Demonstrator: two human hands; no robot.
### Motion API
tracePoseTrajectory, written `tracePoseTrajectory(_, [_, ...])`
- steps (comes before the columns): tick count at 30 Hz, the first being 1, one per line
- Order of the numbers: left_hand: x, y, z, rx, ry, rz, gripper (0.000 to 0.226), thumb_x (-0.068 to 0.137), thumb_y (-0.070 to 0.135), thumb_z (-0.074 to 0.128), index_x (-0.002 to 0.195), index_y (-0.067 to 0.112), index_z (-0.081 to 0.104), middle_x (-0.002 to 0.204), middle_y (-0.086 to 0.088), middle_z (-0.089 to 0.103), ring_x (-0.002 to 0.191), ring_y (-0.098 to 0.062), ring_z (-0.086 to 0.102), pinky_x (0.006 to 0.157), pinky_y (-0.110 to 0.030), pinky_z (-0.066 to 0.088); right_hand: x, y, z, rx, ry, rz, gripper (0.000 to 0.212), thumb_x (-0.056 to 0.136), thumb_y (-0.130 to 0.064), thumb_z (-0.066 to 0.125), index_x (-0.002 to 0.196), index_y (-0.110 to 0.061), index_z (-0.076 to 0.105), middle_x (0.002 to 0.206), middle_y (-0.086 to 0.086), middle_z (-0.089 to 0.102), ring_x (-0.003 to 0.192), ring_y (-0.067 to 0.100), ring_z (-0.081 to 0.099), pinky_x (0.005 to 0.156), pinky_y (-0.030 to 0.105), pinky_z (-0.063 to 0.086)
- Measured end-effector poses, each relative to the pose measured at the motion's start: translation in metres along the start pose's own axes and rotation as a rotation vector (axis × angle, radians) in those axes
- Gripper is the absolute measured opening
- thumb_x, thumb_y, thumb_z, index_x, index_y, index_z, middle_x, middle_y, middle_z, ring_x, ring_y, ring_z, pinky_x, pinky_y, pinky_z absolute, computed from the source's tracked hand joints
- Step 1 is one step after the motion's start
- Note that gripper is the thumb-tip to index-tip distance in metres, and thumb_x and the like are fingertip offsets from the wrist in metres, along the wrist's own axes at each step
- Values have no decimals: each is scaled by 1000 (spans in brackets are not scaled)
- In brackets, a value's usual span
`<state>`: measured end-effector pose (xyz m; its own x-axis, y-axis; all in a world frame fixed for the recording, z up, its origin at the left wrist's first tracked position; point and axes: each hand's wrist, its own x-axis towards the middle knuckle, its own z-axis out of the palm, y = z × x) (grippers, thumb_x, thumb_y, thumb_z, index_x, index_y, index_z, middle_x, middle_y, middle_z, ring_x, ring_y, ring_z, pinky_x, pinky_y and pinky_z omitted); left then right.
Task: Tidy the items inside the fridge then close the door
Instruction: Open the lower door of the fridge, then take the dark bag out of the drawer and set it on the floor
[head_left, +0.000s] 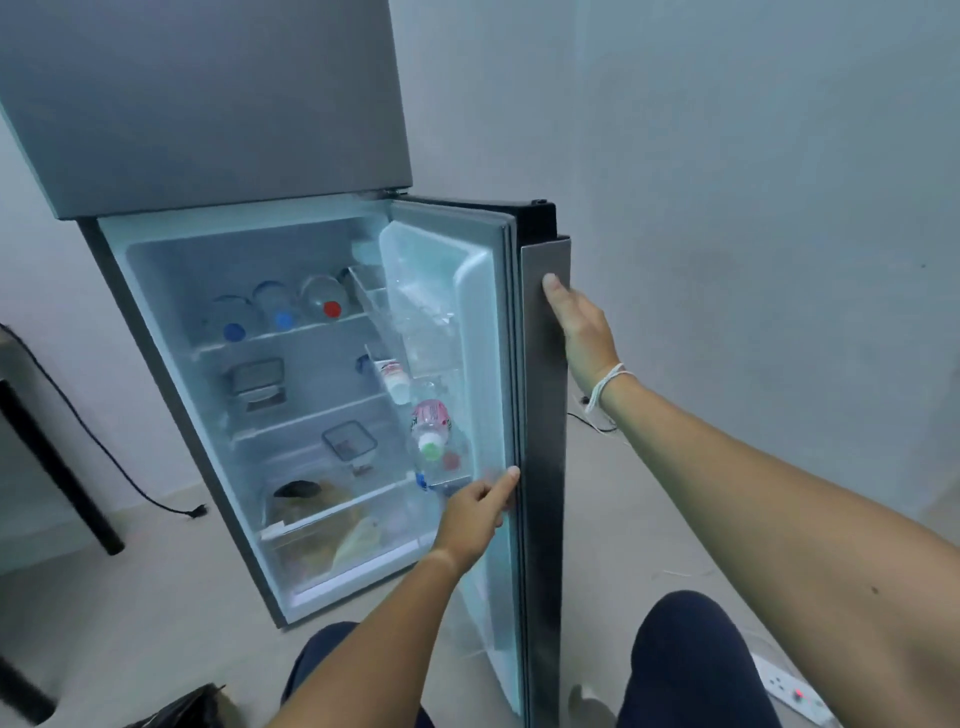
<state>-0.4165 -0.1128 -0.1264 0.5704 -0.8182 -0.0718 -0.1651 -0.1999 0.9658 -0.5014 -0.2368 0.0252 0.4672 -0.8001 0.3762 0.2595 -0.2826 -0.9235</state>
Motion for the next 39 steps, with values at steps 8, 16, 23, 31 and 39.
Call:
tracePoseTrajectory(8, [24,49,59,-5,-171,63,24,90,51,45,94,31,59,106,4,54,105,-19,53,102,-35,42,16,11,-64,-140,155,10,24,84,-37,63,94,-16,57,89,-3,62,84,10,55,74,19,43])
tracePoseTrajectory(16, [48,83,87,57,-245,119,47,93,46,43,132,20,51,128,3,55,121,-20,50,112,-39,36,41,19,-103,-208,168,58,17,85,-29,64,97,-20,57,84,-11,59,81,4,56,71,10,45])
tracePoseTrajectory(23, [64,81,99,68,-303,96,61,91,51,44,144,21,36,149,1,42,135,-22,42,116,-43,31,61,32,-120,-214,206,71,16,86,-32,62,99,-23,59,83,-7,61,88,15,59,87,32,49])
tracePoseTrajectory(31, [67,84,91,155,-228,274,44,92,43,48,131,23,53,122,2,61,110,-19,60,98,-34,49,72,37,-124,-225,302,99,22,90,-34,56,109,-22,58,76,-12,55,76,11,54,71,25,47])
tracePoseTrajectory(39, [79,80,56,627,-13,653,37,90,34,50,124,21,58,127,6,58,112,-13,54,84,-22,44,79,39,-125,-231,360,110,38,93,-34,52,128,-18,53,105,-5,55,98,13,52,91,31,47])
